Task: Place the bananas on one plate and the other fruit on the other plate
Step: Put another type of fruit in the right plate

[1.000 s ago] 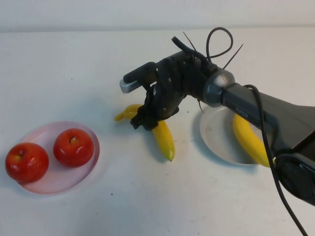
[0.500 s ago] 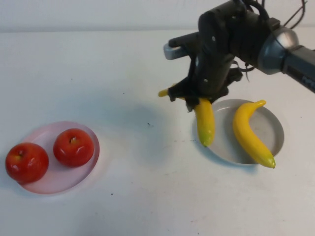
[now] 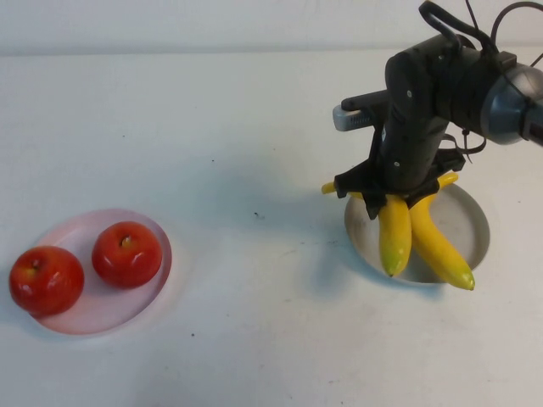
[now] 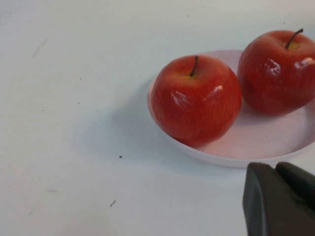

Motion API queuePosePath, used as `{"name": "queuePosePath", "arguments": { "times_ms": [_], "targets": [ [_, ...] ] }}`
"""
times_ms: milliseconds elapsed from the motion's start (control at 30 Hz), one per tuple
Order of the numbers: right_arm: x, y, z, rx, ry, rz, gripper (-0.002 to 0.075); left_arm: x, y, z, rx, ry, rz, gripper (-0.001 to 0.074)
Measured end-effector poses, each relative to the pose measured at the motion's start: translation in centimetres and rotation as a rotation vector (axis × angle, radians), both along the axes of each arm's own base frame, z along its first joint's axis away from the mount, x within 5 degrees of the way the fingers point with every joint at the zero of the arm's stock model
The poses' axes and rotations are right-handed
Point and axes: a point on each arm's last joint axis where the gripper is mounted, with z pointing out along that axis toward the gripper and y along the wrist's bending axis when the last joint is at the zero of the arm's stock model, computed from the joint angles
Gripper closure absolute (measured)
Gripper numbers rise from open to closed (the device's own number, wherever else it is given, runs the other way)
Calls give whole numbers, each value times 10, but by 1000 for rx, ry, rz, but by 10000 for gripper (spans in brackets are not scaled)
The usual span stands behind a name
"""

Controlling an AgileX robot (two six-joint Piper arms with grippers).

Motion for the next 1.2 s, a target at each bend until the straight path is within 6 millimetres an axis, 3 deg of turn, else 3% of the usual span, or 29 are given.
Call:
{"name": "queuePosePath", "arguments": {
  "times_ms": [333, 667, 767, 933, 1000, 1200],
  "targets": [
    [1, -1, 0, -5, -7, 0, 325, 0, 0, 0, 0, 0, 0, 731],
    [-2, -5, 7, -22, 3, -4, 324, 0, 0, 0, 0, 0, 0, 731],
    [-13, -4, 24, -24, -4, 7, 385, 0, 0, 0, 0, 0, 0, 731],
    [-46, 1, 69, 2, -71, 109, 628, 0, 0, 0, 0, 0, 0, 731],
    [-61, -1, 87, 27, -93, 136, 692, 0, 0, 0, 0, 0, 0, 731],
    [-103, -17, 127, 95, -153, 183, 736, 0, 0, 0, 0, 0, 0, 731]
  ]
}}
